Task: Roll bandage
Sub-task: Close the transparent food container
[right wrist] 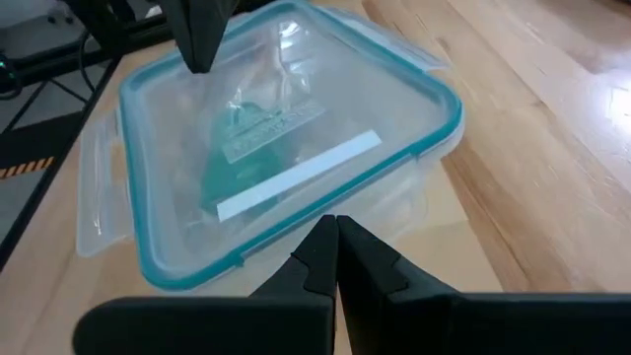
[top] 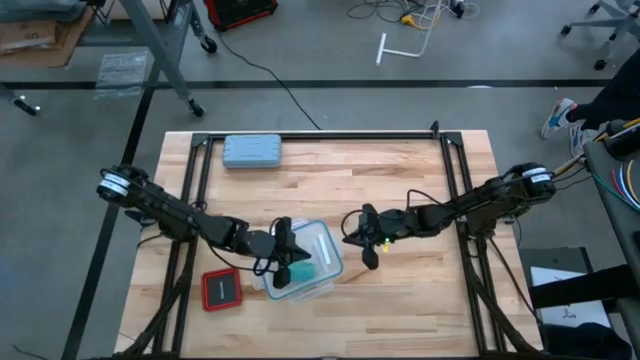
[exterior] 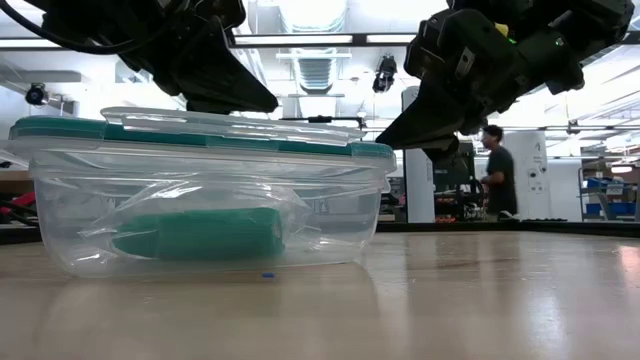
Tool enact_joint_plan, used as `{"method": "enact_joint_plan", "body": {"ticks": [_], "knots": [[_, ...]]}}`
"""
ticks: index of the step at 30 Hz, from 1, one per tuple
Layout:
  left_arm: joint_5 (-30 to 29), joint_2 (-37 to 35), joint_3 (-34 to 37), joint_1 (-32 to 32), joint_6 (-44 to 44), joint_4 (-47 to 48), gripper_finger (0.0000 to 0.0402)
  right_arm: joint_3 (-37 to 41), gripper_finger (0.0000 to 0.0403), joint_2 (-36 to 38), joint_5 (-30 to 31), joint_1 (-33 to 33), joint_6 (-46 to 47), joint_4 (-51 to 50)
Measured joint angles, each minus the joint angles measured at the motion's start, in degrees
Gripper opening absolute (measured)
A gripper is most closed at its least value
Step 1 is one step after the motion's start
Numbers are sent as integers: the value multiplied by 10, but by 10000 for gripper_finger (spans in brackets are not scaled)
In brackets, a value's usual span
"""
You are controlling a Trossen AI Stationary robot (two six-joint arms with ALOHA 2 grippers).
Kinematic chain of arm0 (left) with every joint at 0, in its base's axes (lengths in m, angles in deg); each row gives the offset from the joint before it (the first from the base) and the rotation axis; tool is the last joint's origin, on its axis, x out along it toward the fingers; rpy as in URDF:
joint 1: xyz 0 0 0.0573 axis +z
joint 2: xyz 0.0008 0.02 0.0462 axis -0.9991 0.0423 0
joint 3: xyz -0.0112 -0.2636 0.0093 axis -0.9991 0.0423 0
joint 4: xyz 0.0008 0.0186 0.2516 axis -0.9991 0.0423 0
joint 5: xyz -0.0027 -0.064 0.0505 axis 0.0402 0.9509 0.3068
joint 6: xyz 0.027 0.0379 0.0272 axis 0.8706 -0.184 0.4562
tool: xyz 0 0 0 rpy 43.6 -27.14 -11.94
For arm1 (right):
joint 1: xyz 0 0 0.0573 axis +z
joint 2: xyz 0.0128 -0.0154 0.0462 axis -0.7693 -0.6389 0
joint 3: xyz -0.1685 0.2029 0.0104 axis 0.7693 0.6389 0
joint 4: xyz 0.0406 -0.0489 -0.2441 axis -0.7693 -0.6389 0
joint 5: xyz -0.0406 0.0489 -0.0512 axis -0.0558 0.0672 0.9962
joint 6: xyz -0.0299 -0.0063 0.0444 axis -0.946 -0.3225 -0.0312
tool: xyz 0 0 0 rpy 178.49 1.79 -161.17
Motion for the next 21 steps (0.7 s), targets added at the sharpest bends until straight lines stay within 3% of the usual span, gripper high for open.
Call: {"method": "enact_joint_plan", "body": {"ticks": [4, 6, 11, 15, 18, 21], "knots": [[0, -1, 0, -2, -11, -1, 0, -9, 3, 7, -22, 0, -6, -25], [1, -2, 0, -2, -31, 1, 0, -36, 12, 18, -29, 0, -7, -91], [1, -2, 0, -2, -50, 13, 0, -160, 55, 25, -30, 5, -42, -417], [2, -6, 0, -2, -55, 12, 0, -271, 92, 13, -32, 5, -84, -617], [2, -9, 0, -2, -55, 18, 0, -339, 86, 8, -68, 6, -133, -764], [3, -12, 0, -2, -56, 18, 0, -382, 47, 7, -58, 8, -141, -855]]}}
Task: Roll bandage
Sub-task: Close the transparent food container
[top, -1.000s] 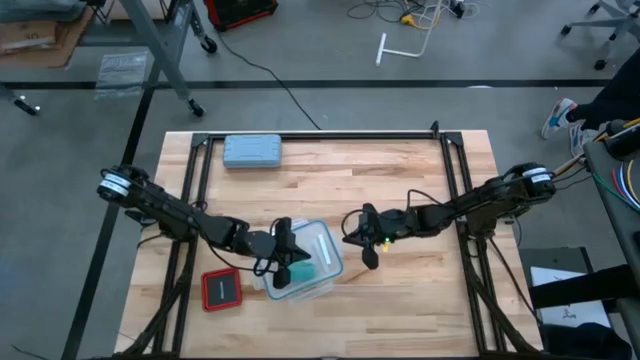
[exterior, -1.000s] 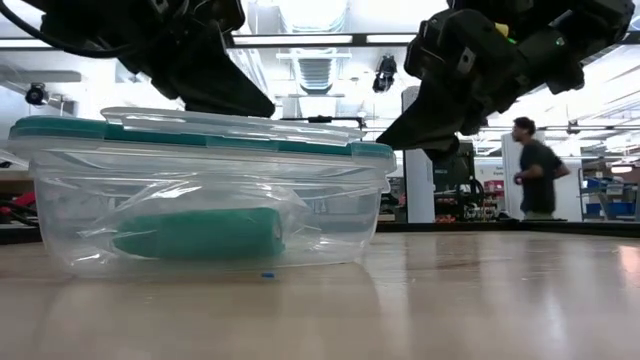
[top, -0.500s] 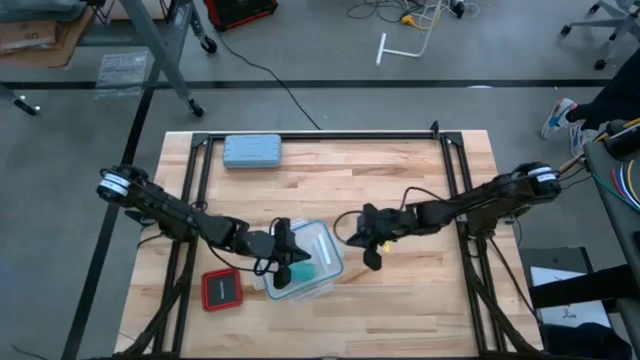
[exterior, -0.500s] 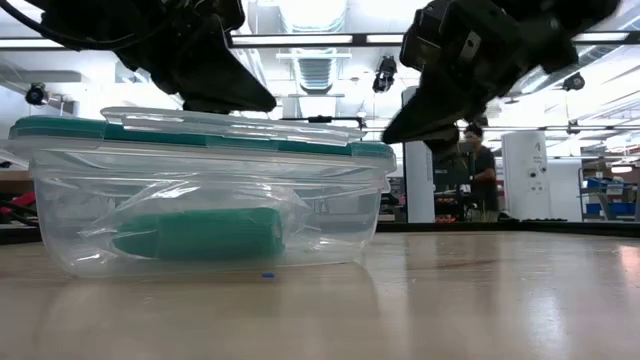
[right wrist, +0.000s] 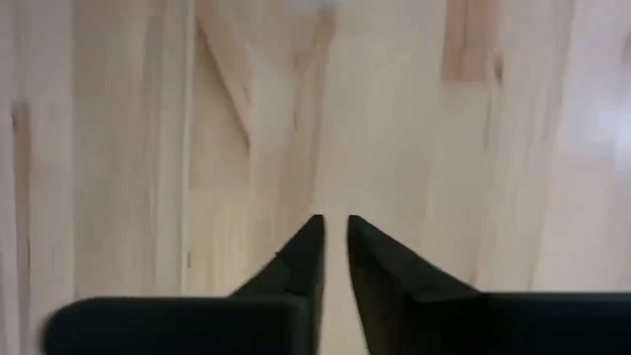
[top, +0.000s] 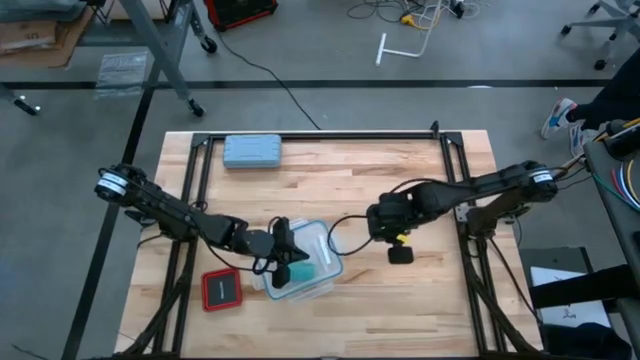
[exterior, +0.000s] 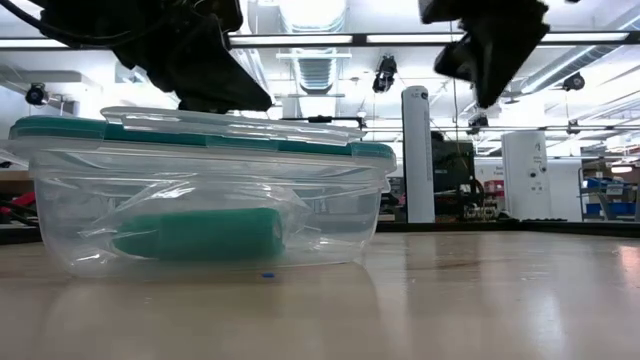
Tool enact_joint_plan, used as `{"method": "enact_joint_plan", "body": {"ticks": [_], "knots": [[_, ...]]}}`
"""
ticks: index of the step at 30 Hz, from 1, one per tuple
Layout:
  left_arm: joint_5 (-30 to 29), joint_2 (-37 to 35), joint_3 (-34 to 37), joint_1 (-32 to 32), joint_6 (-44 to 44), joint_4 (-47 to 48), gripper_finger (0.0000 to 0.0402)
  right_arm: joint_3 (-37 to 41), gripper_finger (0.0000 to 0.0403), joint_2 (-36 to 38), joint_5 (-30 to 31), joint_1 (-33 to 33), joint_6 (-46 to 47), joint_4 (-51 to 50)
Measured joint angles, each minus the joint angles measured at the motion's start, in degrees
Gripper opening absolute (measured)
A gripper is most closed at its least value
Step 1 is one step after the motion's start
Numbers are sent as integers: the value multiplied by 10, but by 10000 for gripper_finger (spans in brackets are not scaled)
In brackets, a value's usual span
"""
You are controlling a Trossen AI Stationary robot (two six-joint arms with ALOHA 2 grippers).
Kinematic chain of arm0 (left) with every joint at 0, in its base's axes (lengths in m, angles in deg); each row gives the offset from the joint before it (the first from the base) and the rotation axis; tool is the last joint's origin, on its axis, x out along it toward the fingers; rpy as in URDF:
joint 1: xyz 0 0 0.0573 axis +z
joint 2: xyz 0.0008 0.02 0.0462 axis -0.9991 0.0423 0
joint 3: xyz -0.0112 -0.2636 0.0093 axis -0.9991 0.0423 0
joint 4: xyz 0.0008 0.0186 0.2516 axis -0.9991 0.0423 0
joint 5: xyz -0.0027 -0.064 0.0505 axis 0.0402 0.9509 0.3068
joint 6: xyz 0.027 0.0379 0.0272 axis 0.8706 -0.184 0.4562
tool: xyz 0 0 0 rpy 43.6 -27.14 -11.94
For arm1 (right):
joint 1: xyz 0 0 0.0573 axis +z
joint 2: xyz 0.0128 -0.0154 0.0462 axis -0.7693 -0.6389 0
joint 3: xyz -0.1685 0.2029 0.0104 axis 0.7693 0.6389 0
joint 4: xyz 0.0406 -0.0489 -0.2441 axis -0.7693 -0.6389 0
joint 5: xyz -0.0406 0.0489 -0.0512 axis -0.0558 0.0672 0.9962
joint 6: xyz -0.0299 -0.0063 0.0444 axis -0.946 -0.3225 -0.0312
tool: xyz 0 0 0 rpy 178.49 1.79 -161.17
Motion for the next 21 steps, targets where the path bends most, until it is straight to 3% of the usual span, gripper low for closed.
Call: {"method": "enact_joint_plan", "body": {"ticks": [4, 11, 17, 21], "knots": [[8, -2, 0, 0, 0, 7, 0, -22, 7, 9, -10, 1, 31, -56], [23, -3, 0, -2, 2, 32, 0, -22, 87, 21, -16, 8, 115, -174], [24, -3, 0, -3, 8, 19, 0, -14, 140, 55, -14, 60, 179, -259], [23, -3, 0, -3, 26, 15, 0, 0, 150, 90, 2, 91, 236, -221]]}}
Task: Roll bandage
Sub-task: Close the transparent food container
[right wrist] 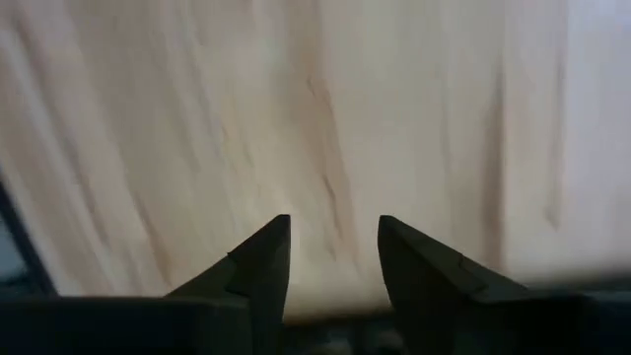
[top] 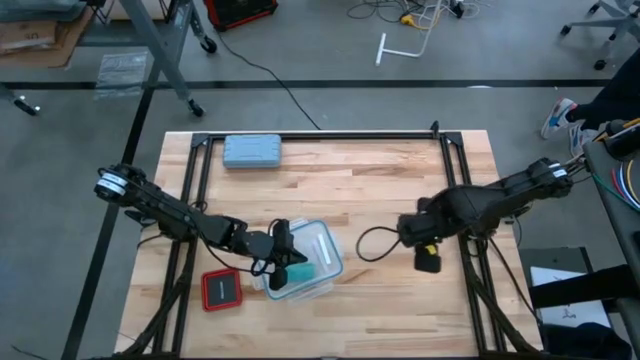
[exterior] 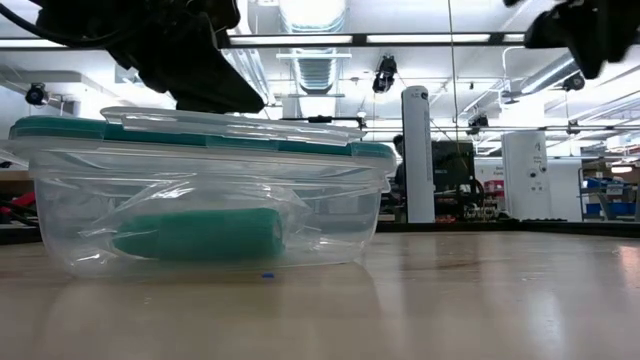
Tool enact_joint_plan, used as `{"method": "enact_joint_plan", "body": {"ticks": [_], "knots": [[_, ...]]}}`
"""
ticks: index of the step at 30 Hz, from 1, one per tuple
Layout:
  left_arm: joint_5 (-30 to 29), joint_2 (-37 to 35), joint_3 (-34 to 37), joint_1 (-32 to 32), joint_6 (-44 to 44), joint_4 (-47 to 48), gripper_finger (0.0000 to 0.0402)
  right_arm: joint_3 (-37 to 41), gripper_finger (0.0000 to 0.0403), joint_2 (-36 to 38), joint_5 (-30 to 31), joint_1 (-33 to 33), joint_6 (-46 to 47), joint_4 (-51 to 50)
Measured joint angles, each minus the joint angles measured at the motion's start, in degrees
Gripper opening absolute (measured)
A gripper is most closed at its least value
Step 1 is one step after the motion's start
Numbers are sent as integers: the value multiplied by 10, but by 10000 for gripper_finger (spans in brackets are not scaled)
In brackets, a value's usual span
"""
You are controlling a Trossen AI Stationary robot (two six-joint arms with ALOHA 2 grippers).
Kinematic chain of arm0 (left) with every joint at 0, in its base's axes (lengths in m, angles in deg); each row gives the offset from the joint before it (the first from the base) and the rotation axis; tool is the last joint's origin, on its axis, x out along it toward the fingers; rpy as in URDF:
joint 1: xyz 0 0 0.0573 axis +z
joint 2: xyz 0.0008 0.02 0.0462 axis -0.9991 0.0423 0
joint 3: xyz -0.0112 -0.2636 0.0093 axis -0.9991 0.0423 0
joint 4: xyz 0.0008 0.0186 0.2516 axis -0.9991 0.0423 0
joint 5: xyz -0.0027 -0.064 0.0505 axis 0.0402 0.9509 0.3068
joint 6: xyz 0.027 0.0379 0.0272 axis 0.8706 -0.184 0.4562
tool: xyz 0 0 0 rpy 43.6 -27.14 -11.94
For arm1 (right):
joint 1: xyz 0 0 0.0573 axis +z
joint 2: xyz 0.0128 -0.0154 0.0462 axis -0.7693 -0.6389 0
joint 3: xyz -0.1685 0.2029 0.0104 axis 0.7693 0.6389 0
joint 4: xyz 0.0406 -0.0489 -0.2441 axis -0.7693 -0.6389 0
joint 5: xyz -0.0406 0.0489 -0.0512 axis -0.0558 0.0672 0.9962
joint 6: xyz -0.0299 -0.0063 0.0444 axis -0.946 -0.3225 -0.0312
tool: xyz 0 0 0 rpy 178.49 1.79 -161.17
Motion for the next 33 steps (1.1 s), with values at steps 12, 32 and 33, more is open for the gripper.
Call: {"method": "enact_joint_plan", "body": {"ticks": [12, 32, 33], "knots": [[-1, -1, 0, 0, 14, -5, 0, -29, 133, -107, -9, -54, -73, 252], [-2, -1, 0, 0, 4, -7, 0, -99, 81, -43, -17, -1, -107, 38], [-2, -1, 0, 0, 4, -8, 0, -99, 67, -30, -7, 4, -97, 38]]}}
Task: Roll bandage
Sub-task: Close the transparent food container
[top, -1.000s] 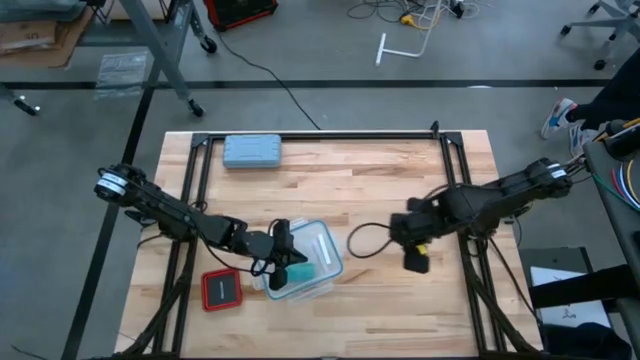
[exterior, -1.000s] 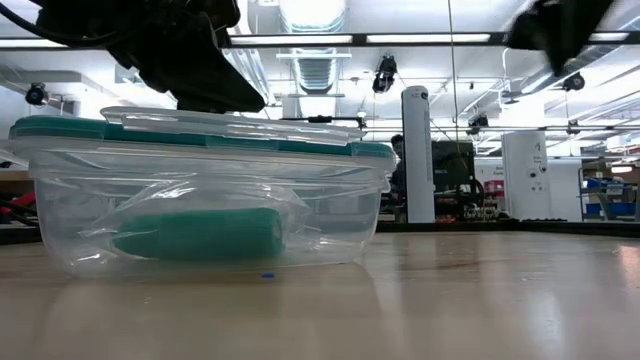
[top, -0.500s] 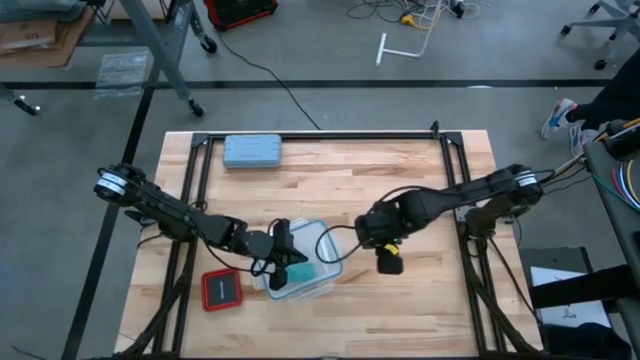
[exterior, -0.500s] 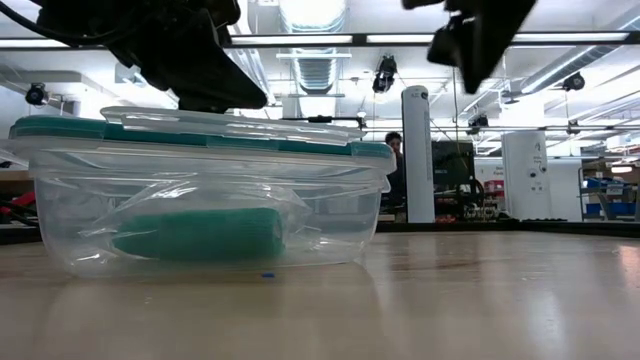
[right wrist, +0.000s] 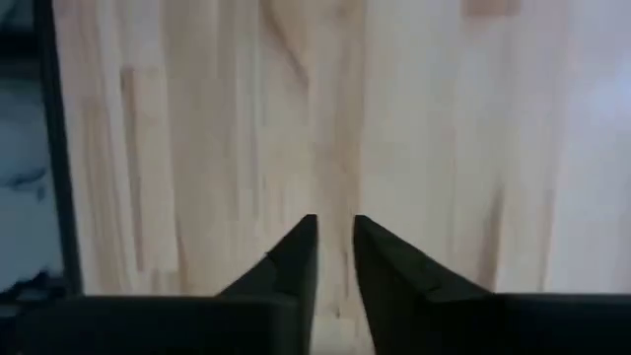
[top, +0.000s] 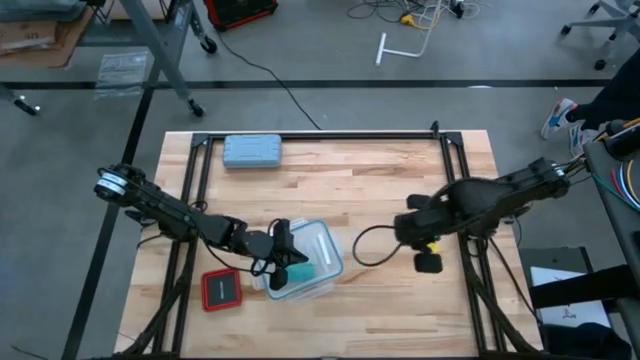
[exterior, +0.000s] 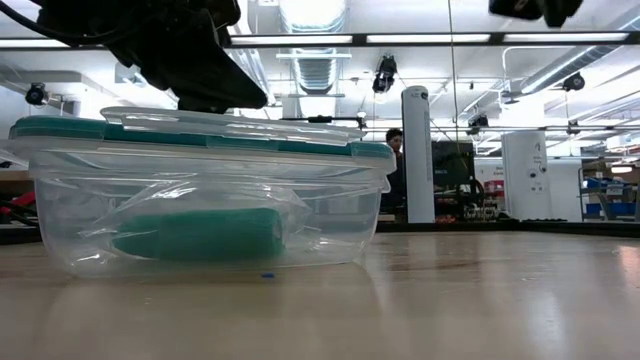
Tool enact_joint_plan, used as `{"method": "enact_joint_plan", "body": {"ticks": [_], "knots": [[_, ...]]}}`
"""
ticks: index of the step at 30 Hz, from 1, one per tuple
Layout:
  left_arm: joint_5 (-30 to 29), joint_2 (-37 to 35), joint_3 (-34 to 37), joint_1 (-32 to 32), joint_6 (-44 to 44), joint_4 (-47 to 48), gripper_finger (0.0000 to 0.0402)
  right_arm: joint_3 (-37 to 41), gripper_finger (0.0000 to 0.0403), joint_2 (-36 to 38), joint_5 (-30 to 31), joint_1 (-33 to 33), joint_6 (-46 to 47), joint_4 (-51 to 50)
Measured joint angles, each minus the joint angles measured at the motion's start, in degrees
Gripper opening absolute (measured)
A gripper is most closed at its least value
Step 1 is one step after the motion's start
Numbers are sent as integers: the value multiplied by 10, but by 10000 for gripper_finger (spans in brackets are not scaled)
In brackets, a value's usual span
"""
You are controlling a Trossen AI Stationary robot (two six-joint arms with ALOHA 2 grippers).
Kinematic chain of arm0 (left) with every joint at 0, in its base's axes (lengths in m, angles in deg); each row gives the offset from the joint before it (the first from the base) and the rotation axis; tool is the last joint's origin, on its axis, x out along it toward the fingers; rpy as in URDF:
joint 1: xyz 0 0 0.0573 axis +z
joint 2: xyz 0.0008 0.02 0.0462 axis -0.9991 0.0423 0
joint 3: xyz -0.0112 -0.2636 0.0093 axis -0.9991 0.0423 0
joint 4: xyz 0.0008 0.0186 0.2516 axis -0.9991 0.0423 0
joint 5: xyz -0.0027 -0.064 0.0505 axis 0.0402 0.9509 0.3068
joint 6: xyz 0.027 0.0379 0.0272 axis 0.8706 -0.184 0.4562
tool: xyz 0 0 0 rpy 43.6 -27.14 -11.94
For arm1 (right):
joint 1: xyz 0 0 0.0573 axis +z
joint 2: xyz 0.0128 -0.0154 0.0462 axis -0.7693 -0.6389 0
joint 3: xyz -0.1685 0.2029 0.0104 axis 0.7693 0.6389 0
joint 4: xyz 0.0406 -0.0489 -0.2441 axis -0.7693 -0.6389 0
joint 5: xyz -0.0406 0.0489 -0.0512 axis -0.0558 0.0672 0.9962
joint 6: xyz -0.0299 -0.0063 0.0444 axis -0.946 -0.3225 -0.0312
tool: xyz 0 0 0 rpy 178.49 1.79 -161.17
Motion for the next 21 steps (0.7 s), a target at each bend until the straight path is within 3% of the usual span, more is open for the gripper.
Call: {"method": "enact_joint_plan", "body": {"ticks": [4, 7, 12, 17, 21], "knots": [[0, 0, 0, 0, 0, -12, 0, 1, 15, 45, 35, 20, 32, 2], [-2, 0, 0, 0, 0, -33, 0, 1, 3, 67, 47, 23, 52, 1], [-3, 0, -25, 0, 20, -52, 0, 1, 33, 74, 56, 24, 69, 4], [-8, 2, -93, 2, 62, -53, 0, 1, 76, 49, 80, 23, 45, 37], [-45, 6, -163, 8, 83, -9, 0, 1, 104, 19, 80, 22, 31, 72]]}}
